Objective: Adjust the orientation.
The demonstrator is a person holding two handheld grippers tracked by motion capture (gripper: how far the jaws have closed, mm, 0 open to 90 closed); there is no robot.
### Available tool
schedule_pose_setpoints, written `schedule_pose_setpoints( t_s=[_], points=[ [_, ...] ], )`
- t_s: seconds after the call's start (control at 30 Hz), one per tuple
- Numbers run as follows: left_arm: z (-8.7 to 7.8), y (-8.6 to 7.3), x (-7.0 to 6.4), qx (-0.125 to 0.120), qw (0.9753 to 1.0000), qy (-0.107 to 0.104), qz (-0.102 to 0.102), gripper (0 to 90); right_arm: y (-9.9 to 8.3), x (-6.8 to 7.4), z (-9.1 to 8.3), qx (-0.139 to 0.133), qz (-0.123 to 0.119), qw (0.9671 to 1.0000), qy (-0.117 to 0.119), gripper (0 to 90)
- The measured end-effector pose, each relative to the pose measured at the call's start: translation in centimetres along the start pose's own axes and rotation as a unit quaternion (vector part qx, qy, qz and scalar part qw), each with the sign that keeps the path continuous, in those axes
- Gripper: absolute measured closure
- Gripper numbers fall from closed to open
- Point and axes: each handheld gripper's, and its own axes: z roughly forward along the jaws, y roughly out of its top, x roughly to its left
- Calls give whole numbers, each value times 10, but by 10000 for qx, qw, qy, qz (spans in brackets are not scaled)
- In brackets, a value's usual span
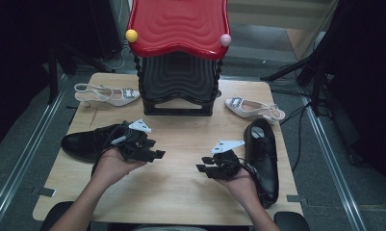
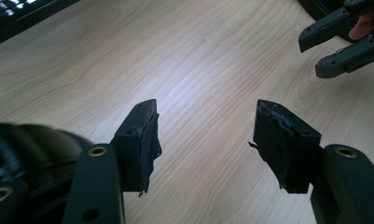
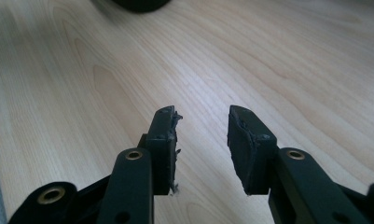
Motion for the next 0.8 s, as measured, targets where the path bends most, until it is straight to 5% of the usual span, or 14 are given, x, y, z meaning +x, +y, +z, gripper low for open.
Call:
schedule_pose_setpoints(
  t_s=[0.3, 0.8],
  points=[
    [-25, -2, 13, -100, 9996, 207, -174, 397, 6, 1, -2, -191, 178, 9996, 106, 605],
    [-71, -4, 54, -359, 9944, 678, -722, 406, 9, 4, 8, 36, 102, 9999, 113, 585]
  ],
)
